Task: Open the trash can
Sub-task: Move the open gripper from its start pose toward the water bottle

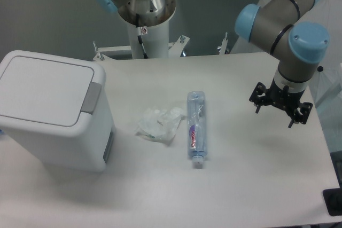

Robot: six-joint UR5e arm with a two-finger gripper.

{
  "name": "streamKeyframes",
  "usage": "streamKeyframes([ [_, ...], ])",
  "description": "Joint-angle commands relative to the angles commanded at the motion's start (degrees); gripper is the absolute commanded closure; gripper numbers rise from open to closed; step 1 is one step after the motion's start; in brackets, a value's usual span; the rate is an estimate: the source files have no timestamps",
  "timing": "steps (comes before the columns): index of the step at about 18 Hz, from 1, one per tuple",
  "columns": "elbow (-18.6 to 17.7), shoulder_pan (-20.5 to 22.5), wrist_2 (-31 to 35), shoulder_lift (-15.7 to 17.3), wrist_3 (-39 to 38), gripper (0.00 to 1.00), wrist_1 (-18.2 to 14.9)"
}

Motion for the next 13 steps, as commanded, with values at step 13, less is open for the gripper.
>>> streamKeyframes([
  [13,-2.54,-5.09,-2.8,3.95,-2.45,0.0,-0.79],
])
